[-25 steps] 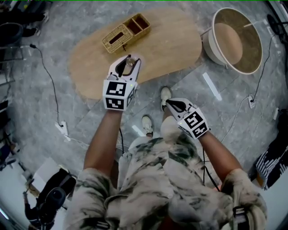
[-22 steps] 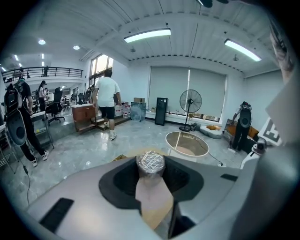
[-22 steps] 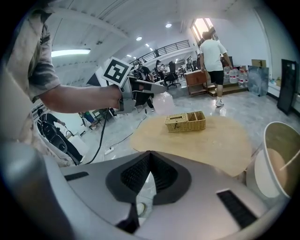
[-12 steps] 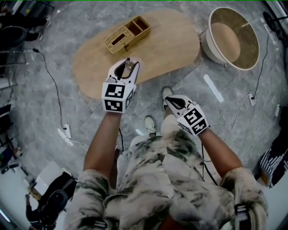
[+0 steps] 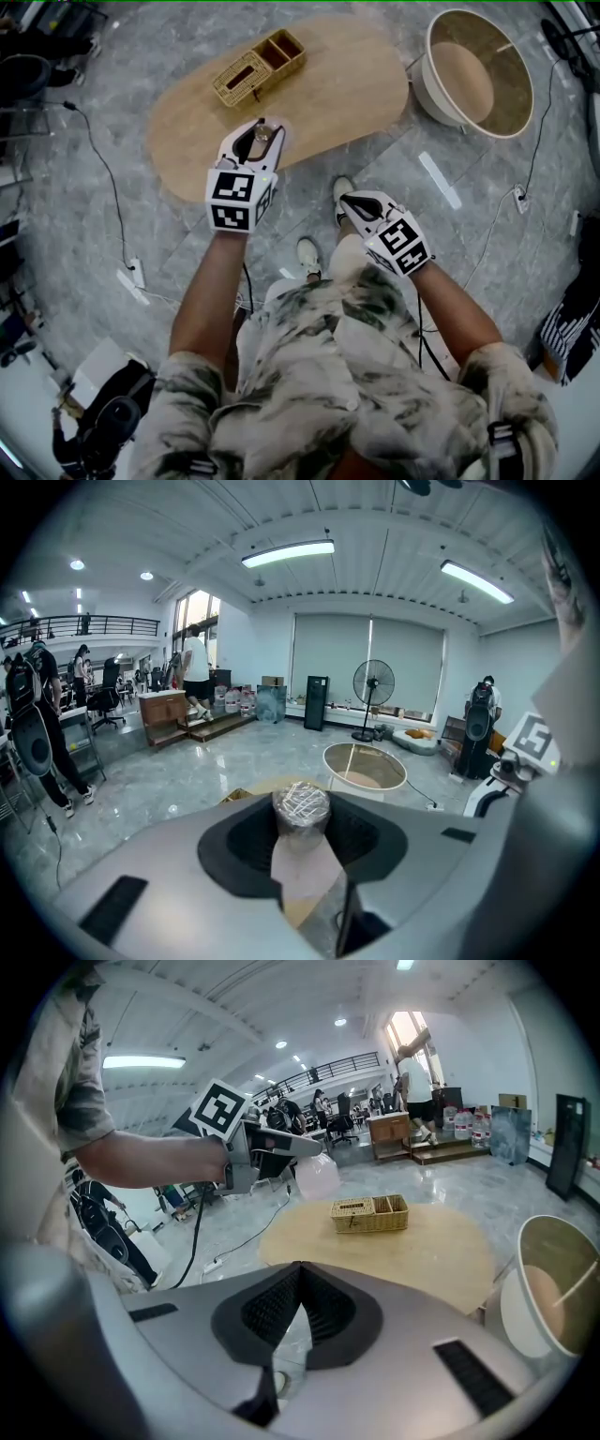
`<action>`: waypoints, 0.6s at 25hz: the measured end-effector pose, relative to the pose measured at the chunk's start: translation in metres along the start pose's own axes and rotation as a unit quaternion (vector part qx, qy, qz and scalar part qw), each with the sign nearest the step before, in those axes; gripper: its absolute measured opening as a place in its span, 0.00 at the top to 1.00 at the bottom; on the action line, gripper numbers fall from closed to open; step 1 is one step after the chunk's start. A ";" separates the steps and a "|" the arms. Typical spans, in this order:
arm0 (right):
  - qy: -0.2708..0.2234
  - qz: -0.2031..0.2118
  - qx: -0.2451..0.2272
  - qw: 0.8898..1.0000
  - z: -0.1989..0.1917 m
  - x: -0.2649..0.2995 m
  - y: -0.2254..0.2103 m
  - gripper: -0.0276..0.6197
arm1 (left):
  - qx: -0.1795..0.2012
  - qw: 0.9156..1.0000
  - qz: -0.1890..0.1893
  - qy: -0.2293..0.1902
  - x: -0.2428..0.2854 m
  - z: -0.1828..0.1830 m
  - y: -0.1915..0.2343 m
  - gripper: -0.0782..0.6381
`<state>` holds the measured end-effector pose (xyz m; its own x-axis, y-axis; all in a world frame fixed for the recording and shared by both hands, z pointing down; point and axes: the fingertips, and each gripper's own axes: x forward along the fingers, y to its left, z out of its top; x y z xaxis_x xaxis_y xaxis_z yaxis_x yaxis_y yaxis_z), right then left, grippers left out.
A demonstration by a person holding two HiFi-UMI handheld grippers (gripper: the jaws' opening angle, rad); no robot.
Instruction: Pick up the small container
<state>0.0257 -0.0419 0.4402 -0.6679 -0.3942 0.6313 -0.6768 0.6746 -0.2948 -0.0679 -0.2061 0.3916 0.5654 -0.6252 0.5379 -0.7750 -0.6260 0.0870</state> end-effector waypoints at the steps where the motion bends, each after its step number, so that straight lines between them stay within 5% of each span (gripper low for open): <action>1: 0.000 -0.001 -0.001 1.000 0.000 -0.001 0.000 0.93 | -0.001 1.000 -0.001 0.000 0.000 0.000 -0.001 0.68; 15: 0.002 -0.002 0.001 1.000 -0.004 -0.001 -0.006 0.93 | -0.003 1.000 -0.003 0.003 0.010 -0.004 -0.005 0.68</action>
<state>0.0314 -0.0433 0.4441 -0.6643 -0.3938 0.6353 -0.6799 0.6715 -0.2947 -0.0592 -0.2073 0.4002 0.5679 -0.6188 0.5427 -0.7736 -0.6265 0.0952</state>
